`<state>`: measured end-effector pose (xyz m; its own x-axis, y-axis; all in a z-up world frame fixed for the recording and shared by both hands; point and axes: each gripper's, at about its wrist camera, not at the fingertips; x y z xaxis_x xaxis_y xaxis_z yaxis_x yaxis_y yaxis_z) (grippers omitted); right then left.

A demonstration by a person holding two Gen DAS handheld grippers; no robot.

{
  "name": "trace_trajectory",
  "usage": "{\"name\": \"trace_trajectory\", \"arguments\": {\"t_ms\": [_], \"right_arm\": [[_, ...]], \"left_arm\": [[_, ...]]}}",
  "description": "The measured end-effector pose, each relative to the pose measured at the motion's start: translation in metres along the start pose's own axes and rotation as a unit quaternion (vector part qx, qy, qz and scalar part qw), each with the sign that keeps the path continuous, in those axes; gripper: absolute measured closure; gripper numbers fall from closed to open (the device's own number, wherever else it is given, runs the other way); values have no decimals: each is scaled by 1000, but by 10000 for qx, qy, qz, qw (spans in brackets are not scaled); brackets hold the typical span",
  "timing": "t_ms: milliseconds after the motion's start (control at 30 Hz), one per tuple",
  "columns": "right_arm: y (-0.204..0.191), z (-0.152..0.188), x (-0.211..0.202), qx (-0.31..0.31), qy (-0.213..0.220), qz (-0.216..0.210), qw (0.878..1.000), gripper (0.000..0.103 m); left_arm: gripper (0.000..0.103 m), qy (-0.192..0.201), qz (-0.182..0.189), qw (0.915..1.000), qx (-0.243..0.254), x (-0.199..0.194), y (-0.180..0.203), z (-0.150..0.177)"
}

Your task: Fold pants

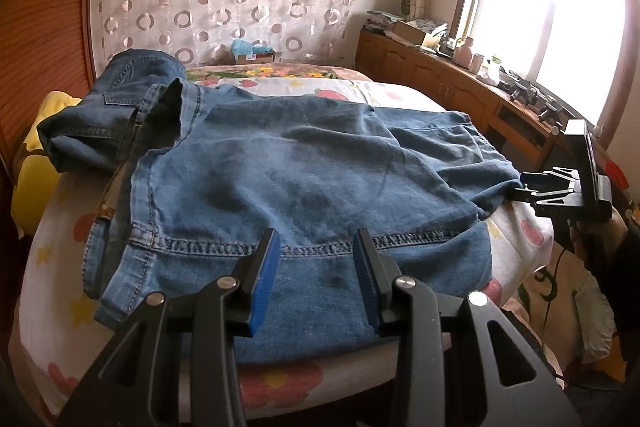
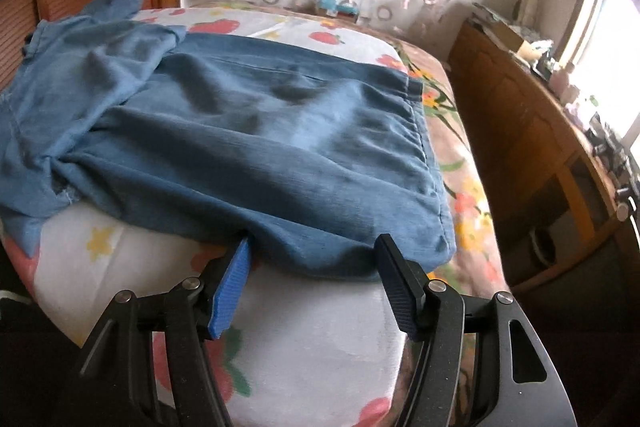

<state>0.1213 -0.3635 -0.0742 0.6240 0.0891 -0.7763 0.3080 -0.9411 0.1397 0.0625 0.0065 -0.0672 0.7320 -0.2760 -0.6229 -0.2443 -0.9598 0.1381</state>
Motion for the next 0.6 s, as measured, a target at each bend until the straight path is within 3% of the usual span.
{"name": "trace_trajectory", "arguments": {"t_ms": [33,67,100,167,233,400,600], "right_arm": [[2,-1,1,47,-2,-18,10000,42],[3,-1,1,71,-1,-45,10000,55],[4,-1,2,113,-6,-199,9997,61],[2,-1,1,97,9,-282,9996,89],[-2,-1,-1,-14,13,-299,9996,96],[-4,-4,-15,61,294,-375,9988,101],[-18,-45,-65,-7,1097,-499,9927,102]], "left_arm": [[67,2,4,10000,-2,0,0,0],[67,0,6,10000,-2,0,0,0],[67,-1,6,10000,-1,0,0,0],[67,0,5,10000,0,0,0,0],[67,-5,1,10000,-2,0,0,0],[67,9,-6,10000,-20,0,-2,1],[67,112,-22,9999,-38,-9,-3,0]]}}
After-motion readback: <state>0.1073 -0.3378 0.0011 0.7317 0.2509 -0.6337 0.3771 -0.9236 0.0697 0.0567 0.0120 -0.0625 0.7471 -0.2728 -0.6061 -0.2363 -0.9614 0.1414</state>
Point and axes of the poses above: each gripper's, at about its wrist camera, not at the fingertips, and x roughly the way its jaws point, y to its right, z to its underside, and after that the axes turned 2 degrees about x, right-handed
